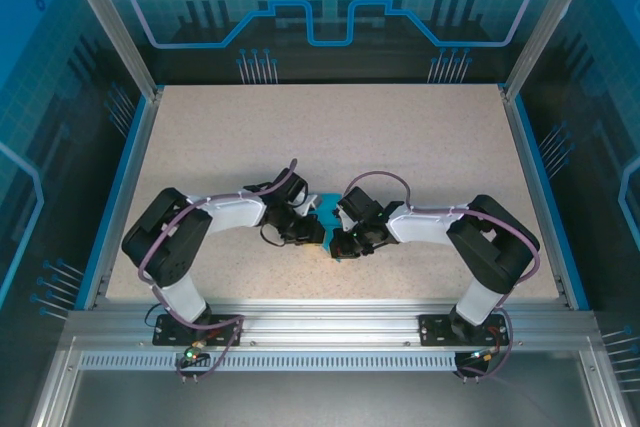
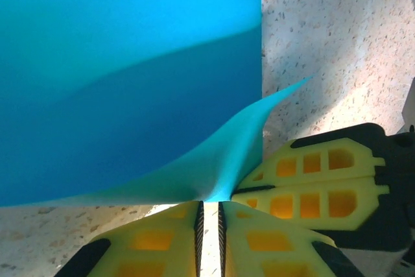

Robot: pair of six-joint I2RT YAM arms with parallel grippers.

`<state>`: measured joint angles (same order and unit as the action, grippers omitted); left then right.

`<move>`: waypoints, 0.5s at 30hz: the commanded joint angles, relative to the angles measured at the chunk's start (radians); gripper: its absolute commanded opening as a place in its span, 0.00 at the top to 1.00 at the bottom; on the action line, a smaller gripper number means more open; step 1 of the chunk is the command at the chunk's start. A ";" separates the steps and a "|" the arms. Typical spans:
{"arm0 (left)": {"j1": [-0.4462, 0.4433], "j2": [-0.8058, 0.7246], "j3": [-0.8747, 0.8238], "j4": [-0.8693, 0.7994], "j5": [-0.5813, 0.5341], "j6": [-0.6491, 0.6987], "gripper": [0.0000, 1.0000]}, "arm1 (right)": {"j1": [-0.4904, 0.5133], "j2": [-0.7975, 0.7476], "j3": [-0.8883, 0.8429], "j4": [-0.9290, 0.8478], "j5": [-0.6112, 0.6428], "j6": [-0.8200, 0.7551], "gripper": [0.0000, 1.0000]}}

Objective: Fold a paper plane with a square sheet of paper (fold left side to right side)
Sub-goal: Third fold the triangle at the center of the table.

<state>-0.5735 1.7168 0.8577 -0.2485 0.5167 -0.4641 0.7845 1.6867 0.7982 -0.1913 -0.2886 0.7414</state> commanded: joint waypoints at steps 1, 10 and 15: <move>-0.007 0.017 0.036 0.015 0.013 0.038 0.82 | 0.003 0.048 -0.043 -0.103 0.036 0.007 0.99; -0.008 0.053 0.062 -0.011 -0.017 0.060 0.83 | 0.004 0.049 -0.040 -0.116 0.039 0.000 0.99; -0.009 0.066 0.069 -0.031 -0.054 0.071 0.84 | 0.004 0.052 -0.030 -0.135 0.043 -0.010 0.99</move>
<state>-0.5743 1.7576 0.8989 -0.2558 0.4957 -0.4297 0.7845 1.6871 0.7986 -0.1928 -0.2886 0.7406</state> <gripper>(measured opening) 0.157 0.044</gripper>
